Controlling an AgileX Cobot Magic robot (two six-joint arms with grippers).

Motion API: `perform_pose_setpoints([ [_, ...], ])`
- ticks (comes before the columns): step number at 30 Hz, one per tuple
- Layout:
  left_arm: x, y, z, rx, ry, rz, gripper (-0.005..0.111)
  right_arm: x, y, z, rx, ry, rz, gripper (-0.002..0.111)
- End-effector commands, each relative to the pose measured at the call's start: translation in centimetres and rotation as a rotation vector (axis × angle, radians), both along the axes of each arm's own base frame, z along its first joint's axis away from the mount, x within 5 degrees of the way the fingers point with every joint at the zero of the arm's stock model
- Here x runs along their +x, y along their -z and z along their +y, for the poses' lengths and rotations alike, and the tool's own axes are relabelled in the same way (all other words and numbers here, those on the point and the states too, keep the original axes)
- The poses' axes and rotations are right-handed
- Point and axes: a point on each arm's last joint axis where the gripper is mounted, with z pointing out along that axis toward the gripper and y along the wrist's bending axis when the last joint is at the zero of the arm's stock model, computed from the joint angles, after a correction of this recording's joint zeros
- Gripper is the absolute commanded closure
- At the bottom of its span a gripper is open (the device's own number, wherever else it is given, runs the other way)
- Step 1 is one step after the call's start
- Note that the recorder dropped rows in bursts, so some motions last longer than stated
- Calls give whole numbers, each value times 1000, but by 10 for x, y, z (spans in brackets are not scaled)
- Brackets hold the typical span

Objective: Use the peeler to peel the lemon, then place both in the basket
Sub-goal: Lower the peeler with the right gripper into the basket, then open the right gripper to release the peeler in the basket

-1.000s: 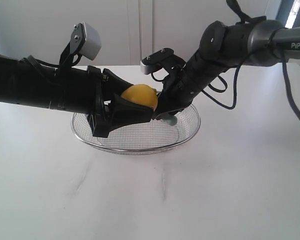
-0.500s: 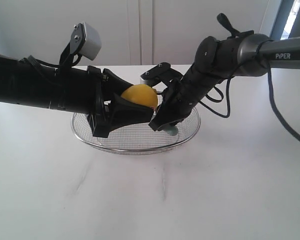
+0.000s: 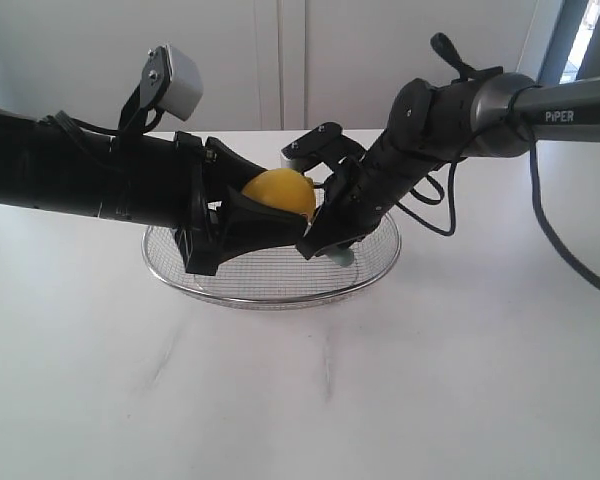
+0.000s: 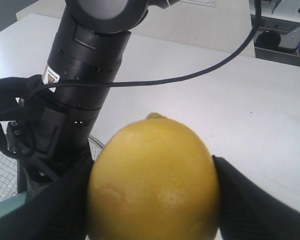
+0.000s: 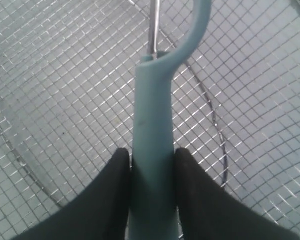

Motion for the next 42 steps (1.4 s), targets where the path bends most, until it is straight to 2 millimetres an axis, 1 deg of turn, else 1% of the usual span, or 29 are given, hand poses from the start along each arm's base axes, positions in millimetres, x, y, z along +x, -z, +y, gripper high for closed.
perform_pose_setpoints([
  [1, -2, -6, -1, -29, 7, 4, 107, 1, 5, 1, -5, -4, 1, 108],
  [18, -2, -6, -1, -29, 7, 4, 107, 1, 7, 1, -6, -3, 12, 107],
  [22, -2, -6, -1, -29, 7, 4, 107, 1, 7, 0, -8, -4, 12, 97],
  [29, -2, -6, -1, -29, 7, 4, 107, 1, 7, 0, -9, -5, 11, 66],
  [31, -2, -6, -1, -29, 7, 4, 107, 1, 7, 0, -9, -5, 11, 60],
  [33, -2, -6, -1, -29, 7, 4, 107, 0, 8, 0, -10, -8, 18, 57],
  [42, -2, -6, -1, -29, 7, 4, 107, 0, 8, 0, -10, -8, 20, 57],
])
